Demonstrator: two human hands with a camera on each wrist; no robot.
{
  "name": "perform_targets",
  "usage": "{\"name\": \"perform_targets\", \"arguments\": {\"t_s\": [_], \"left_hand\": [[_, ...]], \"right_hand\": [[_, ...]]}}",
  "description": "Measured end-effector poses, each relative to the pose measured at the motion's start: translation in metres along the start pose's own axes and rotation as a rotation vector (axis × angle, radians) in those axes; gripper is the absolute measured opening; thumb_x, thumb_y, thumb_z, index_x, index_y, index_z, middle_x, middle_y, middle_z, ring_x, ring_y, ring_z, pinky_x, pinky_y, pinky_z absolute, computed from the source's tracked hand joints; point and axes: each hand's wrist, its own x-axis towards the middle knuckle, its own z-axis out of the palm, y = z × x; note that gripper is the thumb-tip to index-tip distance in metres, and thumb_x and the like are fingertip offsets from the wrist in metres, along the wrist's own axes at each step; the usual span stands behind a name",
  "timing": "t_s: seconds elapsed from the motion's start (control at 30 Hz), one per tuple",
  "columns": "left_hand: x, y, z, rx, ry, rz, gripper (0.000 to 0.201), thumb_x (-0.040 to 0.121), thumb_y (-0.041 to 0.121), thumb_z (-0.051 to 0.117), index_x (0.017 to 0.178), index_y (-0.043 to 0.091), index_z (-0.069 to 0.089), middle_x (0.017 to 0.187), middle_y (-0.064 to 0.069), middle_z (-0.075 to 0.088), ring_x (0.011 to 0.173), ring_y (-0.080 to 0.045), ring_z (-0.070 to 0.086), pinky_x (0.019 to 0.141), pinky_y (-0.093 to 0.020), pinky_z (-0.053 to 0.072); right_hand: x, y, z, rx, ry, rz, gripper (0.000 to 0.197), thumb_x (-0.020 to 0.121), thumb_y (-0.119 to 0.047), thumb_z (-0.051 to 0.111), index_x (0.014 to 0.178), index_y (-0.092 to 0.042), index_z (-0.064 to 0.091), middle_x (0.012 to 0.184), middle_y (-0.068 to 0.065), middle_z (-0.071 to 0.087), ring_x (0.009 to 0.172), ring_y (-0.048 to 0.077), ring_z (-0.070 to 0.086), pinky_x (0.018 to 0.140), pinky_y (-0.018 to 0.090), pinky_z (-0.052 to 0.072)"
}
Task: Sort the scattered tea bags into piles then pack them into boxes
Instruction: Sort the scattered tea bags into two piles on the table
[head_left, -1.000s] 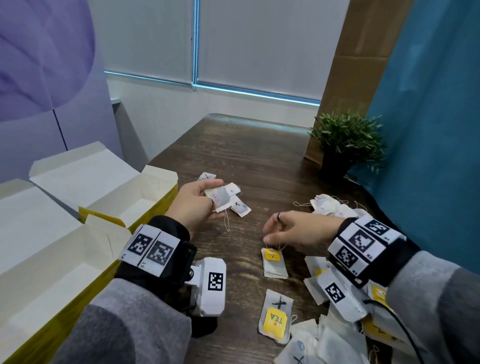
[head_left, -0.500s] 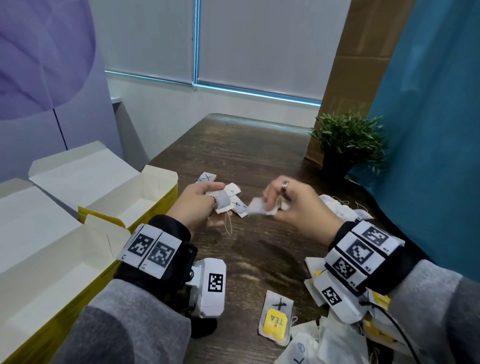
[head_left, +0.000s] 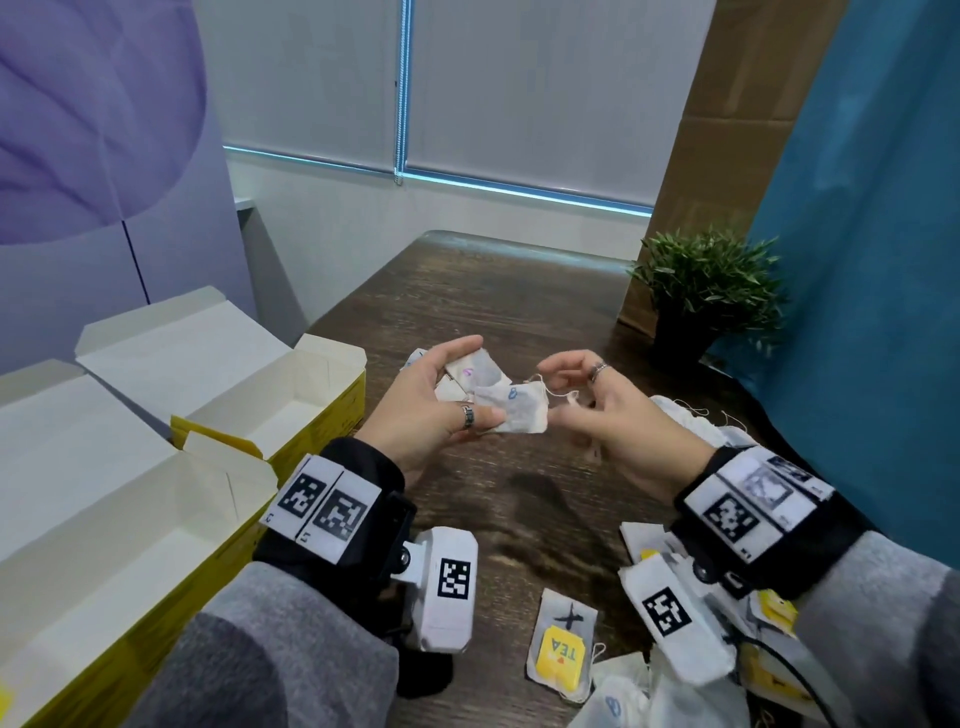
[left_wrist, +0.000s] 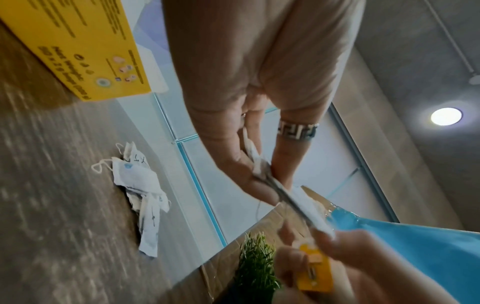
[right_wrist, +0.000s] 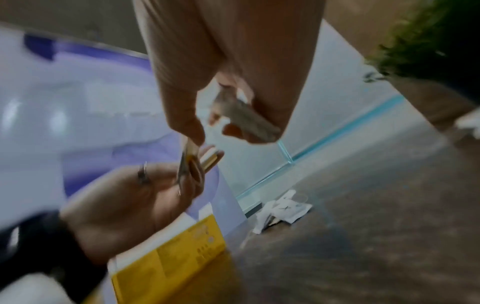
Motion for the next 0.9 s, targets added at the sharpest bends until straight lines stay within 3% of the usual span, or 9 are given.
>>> {"name": "perform_targets", "arguments": {"t_s": [0.1,0.2,0.27,0.3,0.4,0.47,0.63,0.73,0.9], "left_hand": [[0.001,-0.002,-0.003,0.071,-0.005,0.022,0.08,0.064,-0.009,0.076,0.128,0.032,0.051,0.134,-0.008,0.051,0.113,-0.028,0.059,0.086,-0.038,0.056],[0.0,-0.001,-0.005,0.26,0.04,0.075,0.088,0.064,0.0,0.08,0.135,0.036,0.043,0.144,0.001,0.043,0.121,-0.017,0.05,0.091,-0.03,0.051],[0.0,0.001,-0.008,0.31,0.111,0.094,0.092,0.069,-0.005,0.076,0.142,0.031,0.035,0.146,0.003,0.038,0.115,-0.007,0.044,0.077,-0.016,0.051],[0.0,0.002,-0.01,0.315,0.135,0.088,0.095,0.069,-0.006,0.075,0.145,0.028,0.032,0.148,0.002,0.036,0.115,-0.007,0.043,0.078,-0.018,0.053],[0.0,0.002,-0.013,0.381,0.155,0.034,0.102,0.067,-0.006,0.076,0.149,0.024,0.023,0.152,0.0,0.031,0.128,-0.015,0.042,0.1,-0.039,0.047],[0.0,0.002,-0.013,0.426,0.146,0.004,0.104,0.068,-0.002,0.078,0.15,0.024,0.019,0.154,0.001,0.027,0.135,-0.019,0.037,0.106,-0.04,0.041],[-0.002,0.004,-0.011,0.521,0.149,-0.019,0.104,0.072,0.002,0.077,0.151,0.025,0.013,0.156,0.0,0.022,0.141,-0.019,0.027,0.103,-0.026,0.031],[-0.003,0.006,-0.009,0.535,0.144,-0.03,0.105,0.072,0.004,0.077,0.151,0.027,0.011,0.157,0.0,0.021,0.141,-0.02,0.026,0.103,-0.027,0.03],[-0.005,0.005,-0.007,0.501,0.091,0.009,0.106,0.07,0.009,0.08,0.15,0.029,0.013,0.155,0.003,0.024,0.138,-0.016,0.031,0.1,-0.023,0.031]], "right_hand": [[-0.001,-0.007,-0.006,0.5,0.001,0.238,0.042,0.084,0.005,0.03,0.106,-0.017,0.058,0.09,0.0,0.052,0.061,0.009,0.045,0.051,0.027,0.039],[-0.002,-0.01,-0.01,0.451,0.002,0.292,0.052,0.08,0.016,0.022,0.106,-0.012,0.057,0.093,0.005,0.053,0.063,0.012,0.044,0.055,0.03,0.039],[-0.002,-0.011,-0.009,0.38,0.026,0.317,0.052,0.08,0.023,0.023,0.103,-0.012,0.055,0.093,0.007,0.051,0.068,0.013,0.048,0.061,0.028,0.042],[-0.002,-0.01,-0.009,0.357,0.027,0.312,0.051,0.081,0.025,0.027,0.104,-0.012,0.054,0.093,0.007,0.052,0.07,0.014,0.05,0.063,0.028,0.044],[-0.004,-0.007,-0.012,0.313,0.07,0.276,0.049,0.08,0.024,0.048,0.116,-0.009,0.05,0.092,0.01,0.059,0.076,0.017,0.061,0.066,0.028,0.052],[-0.006,-0.008,-0.014,0.315,0.108,0.256,0.052,0.077,0.02,0.058,0.119,-0.008,0.049,0.094,0.012,0.061,0.077,0.019,0.064,0.069,0.03,0.054],[-0.009,-0.012,-0.017,0.379,0.099,0.201,0.045,0.08,0.021,0.054,0.111,-0.012,0.052,0.093,0.009,0.06,0.074,0.015,0.064,0.068,0.025,0.056],[-0.012,-0.015,-0.021,0.442,0.081,0.188,0.042,0.081,0.023,0.049,0.107,-0.011,0.054,0.087,0.006,0.062,0.065,0.009,0.067,0.06,0.02,0.057],[-0.007,-0.017,-0.01,0.385,0.009,0.239,0.031,0.079,0.02,0.055,0.09,-0.008,0.062,0.088,0.005,0.06,0.072,0.009,0.065,0.059,0.017,0.056]]}}
